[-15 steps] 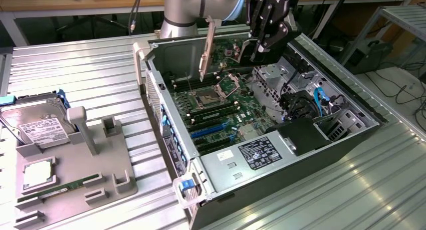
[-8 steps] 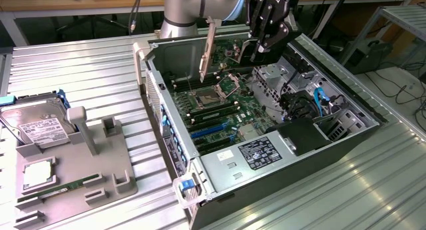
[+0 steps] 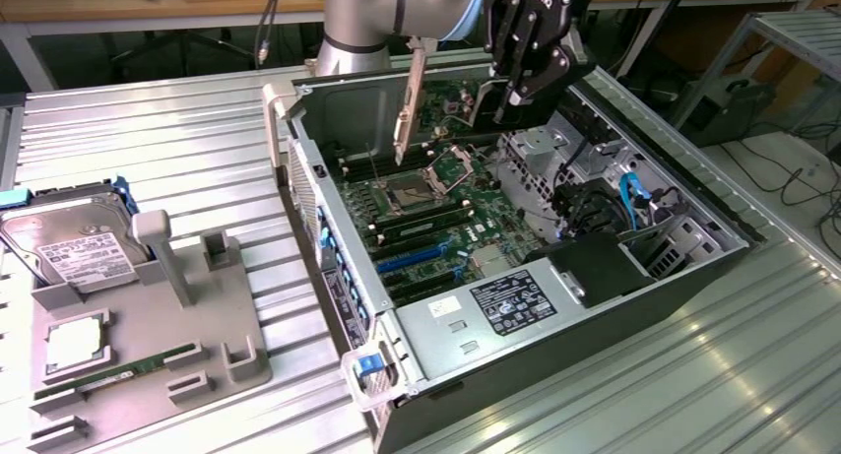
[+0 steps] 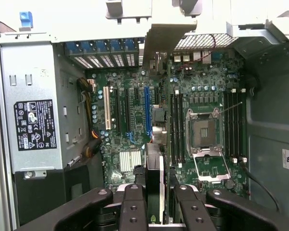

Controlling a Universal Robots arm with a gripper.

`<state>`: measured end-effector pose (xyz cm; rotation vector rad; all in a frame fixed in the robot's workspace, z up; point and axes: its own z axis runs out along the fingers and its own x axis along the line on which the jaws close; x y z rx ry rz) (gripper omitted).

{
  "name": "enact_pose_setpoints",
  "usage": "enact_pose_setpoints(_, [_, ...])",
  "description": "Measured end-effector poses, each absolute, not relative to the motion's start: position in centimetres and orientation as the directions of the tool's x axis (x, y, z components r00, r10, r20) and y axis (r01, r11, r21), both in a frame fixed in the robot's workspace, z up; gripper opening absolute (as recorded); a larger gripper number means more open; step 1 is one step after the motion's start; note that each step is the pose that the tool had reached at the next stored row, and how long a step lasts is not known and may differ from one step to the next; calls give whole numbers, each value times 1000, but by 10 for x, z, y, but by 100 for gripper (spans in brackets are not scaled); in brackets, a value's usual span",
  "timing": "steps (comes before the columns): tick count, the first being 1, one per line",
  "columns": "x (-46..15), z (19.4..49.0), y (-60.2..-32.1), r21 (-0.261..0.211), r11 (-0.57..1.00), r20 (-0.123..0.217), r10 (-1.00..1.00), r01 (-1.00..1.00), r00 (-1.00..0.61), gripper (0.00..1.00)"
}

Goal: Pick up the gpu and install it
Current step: 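Insert the gpu into the slot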

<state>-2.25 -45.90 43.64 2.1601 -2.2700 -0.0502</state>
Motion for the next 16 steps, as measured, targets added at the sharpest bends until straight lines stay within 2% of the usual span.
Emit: enact_pose_setpoints(16, [-23,427,-459,18,7,-17,-1000,-1000,-7,27])
